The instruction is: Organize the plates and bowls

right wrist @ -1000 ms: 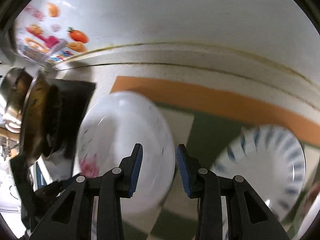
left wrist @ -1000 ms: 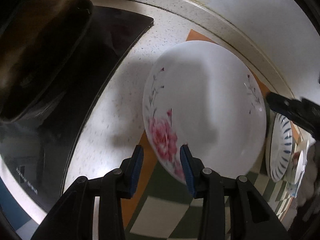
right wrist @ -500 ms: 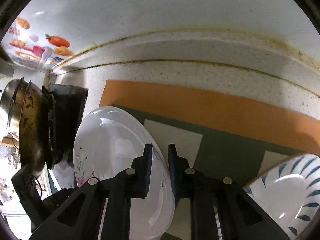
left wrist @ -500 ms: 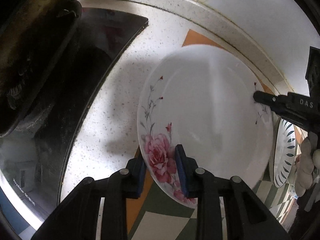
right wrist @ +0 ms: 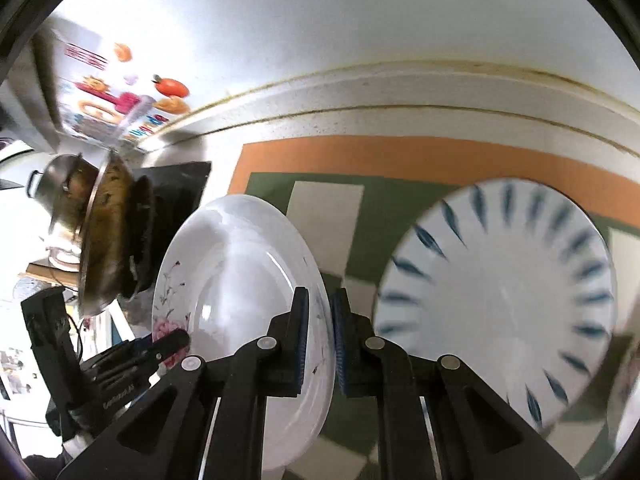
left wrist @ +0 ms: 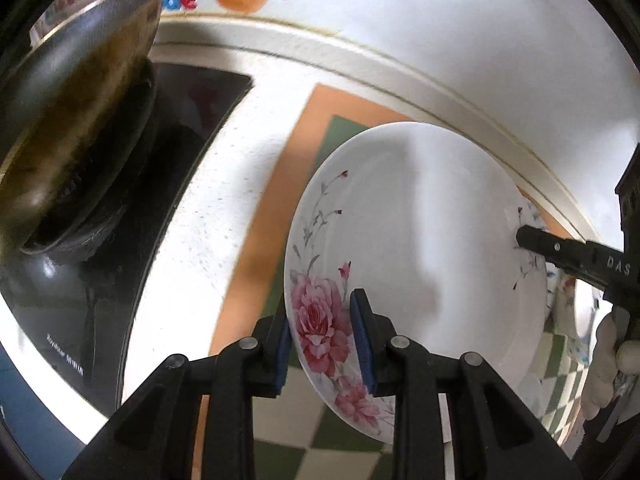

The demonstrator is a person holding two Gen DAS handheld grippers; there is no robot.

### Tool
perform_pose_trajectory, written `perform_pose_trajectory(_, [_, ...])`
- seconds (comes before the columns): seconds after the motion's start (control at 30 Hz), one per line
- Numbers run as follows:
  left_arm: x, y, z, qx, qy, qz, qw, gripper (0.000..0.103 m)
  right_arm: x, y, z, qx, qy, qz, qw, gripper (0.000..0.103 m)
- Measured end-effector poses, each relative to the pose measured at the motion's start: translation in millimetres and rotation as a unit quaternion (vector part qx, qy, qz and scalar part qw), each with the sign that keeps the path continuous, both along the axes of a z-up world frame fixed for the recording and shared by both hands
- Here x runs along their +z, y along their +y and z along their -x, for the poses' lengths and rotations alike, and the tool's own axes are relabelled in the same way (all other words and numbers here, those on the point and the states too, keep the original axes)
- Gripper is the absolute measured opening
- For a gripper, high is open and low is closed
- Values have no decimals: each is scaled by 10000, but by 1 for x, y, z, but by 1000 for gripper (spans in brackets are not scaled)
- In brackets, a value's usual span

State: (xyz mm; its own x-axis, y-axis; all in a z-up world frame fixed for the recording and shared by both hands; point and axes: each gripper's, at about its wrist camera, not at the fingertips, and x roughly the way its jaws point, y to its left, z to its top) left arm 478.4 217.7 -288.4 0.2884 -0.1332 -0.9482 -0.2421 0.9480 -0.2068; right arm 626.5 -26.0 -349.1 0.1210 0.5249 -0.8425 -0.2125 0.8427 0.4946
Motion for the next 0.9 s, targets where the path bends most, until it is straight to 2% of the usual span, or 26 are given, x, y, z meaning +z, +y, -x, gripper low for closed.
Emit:
perform_pose_trajectory(0.2, [24,-41,28,-188,-127,117,9997,25,24,-58,59,-207,-129,-219,9995,14])
perform_pose_trajectory(0.4, [27,-76,53,-449,-138,118,9988,25,31,-115,123,-483,-101,-376,9981,14])
perform_pose_trajectory(0.57, [23,-111,76,-788,11,48,9969,25,25,-150,164,-671,-33,-385,9970,14])
perform_pose_trajectory(0.63, [16,-123,82,-953,97,133,9953,25,21,-160,173,-754,6,-367,9965,14])
perform_pose_trajectory(0.9, [-3,-169,104,-1357,414,-25,9899,25,-11,-201,212,-1032,292,-309,9938,14])
